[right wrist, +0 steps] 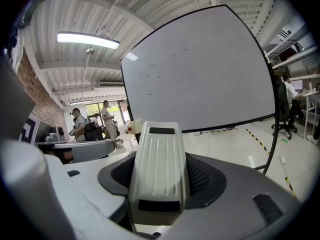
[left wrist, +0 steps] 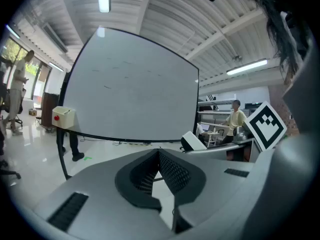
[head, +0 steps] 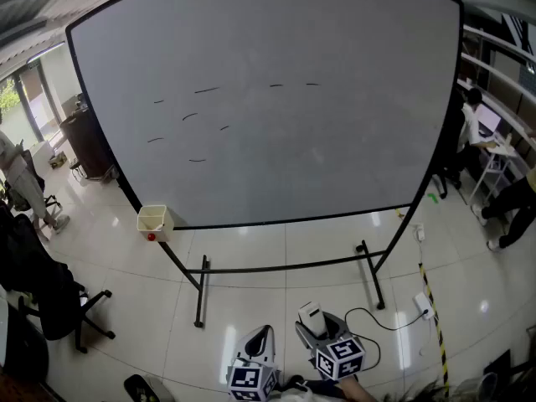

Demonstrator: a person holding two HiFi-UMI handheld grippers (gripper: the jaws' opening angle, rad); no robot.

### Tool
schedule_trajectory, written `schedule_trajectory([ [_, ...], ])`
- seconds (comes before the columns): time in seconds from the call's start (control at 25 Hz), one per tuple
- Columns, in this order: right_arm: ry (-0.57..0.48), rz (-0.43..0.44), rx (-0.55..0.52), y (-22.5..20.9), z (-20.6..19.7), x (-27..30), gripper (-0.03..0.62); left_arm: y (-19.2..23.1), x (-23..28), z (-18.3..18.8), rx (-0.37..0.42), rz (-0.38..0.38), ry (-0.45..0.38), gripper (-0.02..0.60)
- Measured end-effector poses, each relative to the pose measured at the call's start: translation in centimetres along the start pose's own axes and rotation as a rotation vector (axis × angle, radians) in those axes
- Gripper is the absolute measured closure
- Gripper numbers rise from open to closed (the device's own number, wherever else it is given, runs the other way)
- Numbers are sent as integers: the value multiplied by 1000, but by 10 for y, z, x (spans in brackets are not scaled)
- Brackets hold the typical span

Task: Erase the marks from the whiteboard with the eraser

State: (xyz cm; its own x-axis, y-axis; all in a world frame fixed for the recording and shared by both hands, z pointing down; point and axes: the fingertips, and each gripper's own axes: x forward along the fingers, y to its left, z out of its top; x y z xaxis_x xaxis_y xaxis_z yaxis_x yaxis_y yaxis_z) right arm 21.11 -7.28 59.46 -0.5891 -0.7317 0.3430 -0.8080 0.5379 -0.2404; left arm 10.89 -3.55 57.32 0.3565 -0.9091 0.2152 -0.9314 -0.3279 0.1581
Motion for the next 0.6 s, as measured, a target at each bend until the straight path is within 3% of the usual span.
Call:
schedule_trajectory([
  [0.24, -72, 7, -14, 1, 62, 66, 313, 52, 26, 19, 19, 12, -19, 597],
  [0.44, -218, -24, -77, 2, 164, 143, 313, 111, 56, 42, 57, -32, -31, 597],
  [0.6, -329, -105, -158, 7, 251, 199, 313, 187, 72, 83, 94, -41, -70, 595],
])
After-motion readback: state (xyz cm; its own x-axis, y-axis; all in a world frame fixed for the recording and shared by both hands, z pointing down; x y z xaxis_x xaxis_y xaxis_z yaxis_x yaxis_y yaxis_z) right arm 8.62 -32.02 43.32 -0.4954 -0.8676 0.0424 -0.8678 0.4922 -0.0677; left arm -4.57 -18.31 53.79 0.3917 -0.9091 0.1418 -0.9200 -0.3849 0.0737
